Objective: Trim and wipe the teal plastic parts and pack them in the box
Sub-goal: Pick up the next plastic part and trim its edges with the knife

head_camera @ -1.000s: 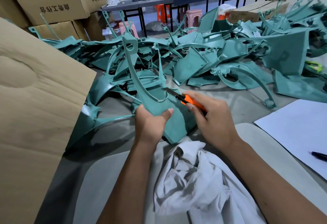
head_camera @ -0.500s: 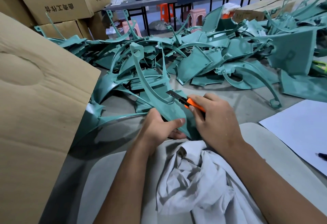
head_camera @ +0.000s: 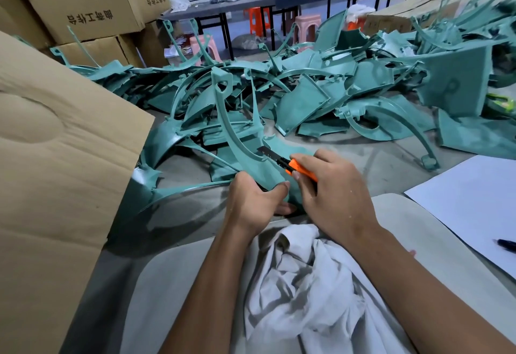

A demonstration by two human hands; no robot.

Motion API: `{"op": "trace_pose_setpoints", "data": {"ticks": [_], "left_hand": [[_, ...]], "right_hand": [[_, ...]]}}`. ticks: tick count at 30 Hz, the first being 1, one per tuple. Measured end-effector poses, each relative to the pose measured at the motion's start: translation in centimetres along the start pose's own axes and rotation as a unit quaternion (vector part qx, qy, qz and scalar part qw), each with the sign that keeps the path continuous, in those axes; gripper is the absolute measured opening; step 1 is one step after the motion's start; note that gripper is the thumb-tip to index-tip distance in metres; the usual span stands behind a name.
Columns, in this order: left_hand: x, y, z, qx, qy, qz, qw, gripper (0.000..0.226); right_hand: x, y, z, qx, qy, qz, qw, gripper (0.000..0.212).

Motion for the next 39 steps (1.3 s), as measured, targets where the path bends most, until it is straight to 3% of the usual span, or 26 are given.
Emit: {"op": "trace_pose_setpoints", "data": {"ticks": [6, 9, 13, 17, 21, 27, 30, 35, 39], "left_hand": [[0.1, -0.3, 0.2, -0.027, 0.047, 0.058, 0.997, 0.003], [0.3, -0.3, 0.7, -0.053, 0.09, 0.12, 0.987, 0.015], [0.3, -0.1, 0.5, -0.05, 0.098, 0.148, 0.983, 0.021], [-0.1, -0.5, 0.1, -0.03, 0.092, 0.132, 0.987, 0.011], [-0.5, -0.3, -0.7, 0.065, 0.031, 0.071, 0.995, 0.01], [-0.9, -0.4, -1.1, 0.098, -0.002, 0.052, 0.994, 0.013], [-0.8, -0.3, -1.0, 0.095, 0.0, 0.059, 0.994, 0.012], [-0.5, -0.3, -0.6, 0.094, 0.015, 0.043, 0.995, 0.018], [-0.3, -0.4, -0.4, 0.028, 0.012, 0.067, 0.997, 0.001]], "right_hand": [[0.1, 0.4, -0.3, -0.04, 0.003, -0.001, 0.999, 0.009], [0.0, 0.9, -0.5, -0.078, 0.014, 0.005, 0.997, 0.01], [0.0, 1.1, -0.7, -0.095, 0.012, 0.002, 0.995, 0.012], [0.0, 1.0, -0.5, -0.088, -0.01, -0.016, 0.996, 0.011], [-0.1, 0.5, 0.1, -0.089, -0.026, -0.025, 0.995, 0.011], [0.0, 0.4, 0.5, -0.101, -0.011, 0.042, 0.994, 0.016], [0.1, 0.5, 0.1, -0.06, -0.006, 0.051, 0.997, 0.022], [-0.1, 1.1, -0.6, -0.083, -0.053, -0.02, 0.995, 0.019], [-0.1, 0.8, -0.3, -0.011, -0.022, 0.006, 1.0, 0.018]]}}
Point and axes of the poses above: each hand's wrist, its own x-axis away from the middle knuckle, its own y-axis out of the palm, z = x × y, the point moved 4 cm from there along -x, towards the middle knuckle, and after that the axes turned 11 degrees about -y, right-handed, at the moved point
